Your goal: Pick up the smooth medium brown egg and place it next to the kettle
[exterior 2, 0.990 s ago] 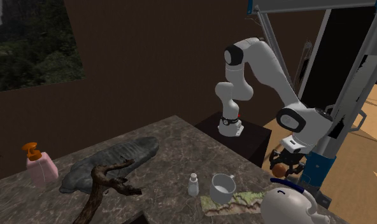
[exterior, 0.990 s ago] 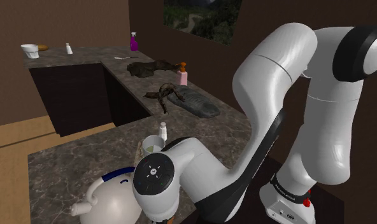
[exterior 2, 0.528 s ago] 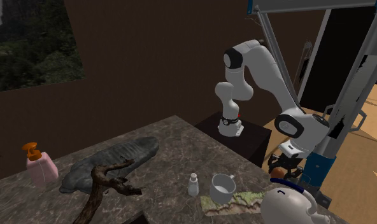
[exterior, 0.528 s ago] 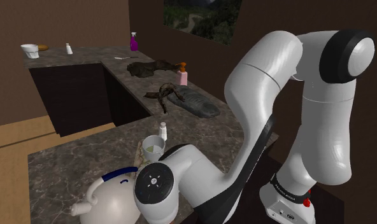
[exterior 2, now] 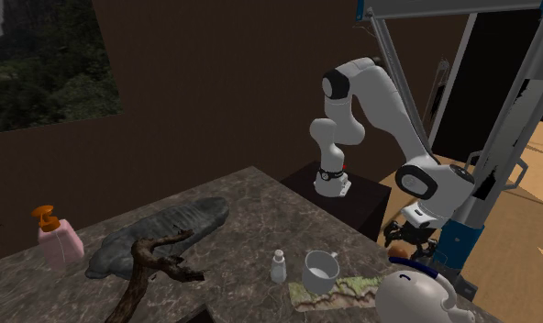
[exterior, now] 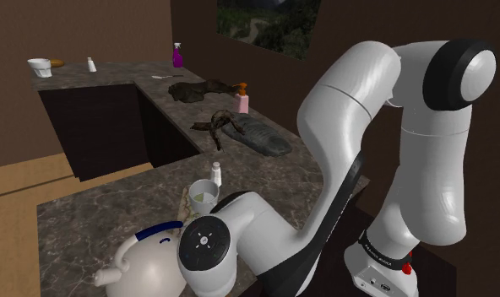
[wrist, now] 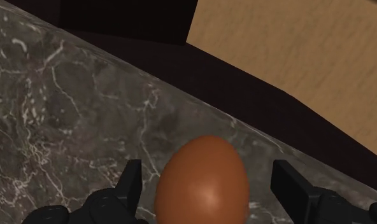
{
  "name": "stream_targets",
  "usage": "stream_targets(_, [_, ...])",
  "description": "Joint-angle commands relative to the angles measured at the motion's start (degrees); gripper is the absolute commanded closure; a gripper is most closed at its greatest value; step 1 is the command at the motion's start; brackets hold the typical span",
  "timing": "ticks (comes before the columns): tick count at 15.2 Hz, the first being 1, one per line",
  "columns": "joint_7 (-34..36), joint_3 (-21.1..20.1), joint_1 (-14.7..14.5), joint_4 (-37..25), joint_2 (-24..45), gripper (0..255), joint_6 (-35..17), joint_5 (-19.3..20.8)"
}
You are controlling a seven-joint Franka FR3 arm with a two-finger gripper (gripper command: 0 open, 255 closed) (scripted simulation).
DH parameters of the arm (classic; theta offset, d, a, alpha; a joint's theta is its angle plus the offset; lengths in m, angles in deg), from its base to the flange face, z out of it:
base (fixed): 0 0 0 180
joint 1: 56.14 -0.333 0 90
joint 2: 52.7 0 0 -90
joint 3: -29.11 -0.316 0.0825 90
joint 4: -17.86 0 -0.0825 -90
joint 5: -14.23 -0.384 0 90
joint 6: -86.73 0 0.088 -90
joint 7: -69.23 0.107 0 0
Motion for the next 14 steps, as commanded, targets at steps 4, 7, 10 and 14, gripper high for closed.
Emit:
stream_targets(4, [-1.07, -1.16, 0.53, -0.37, -1.40, 0, 1.28, -1.75])
stream_targets(7, [-3.98, -4.10, 1.91, -1.78, -5.18, 0, 4.94, -6.40])
stream_targets(10, [-3.99, -4.08, 1.89, -1.77, -5.19, 0, 4.94, -6.41])
stream_targets(14, [-3.99, -4.08, 1.89, -1.78, -5.19, 0, 4.94, -6.41])
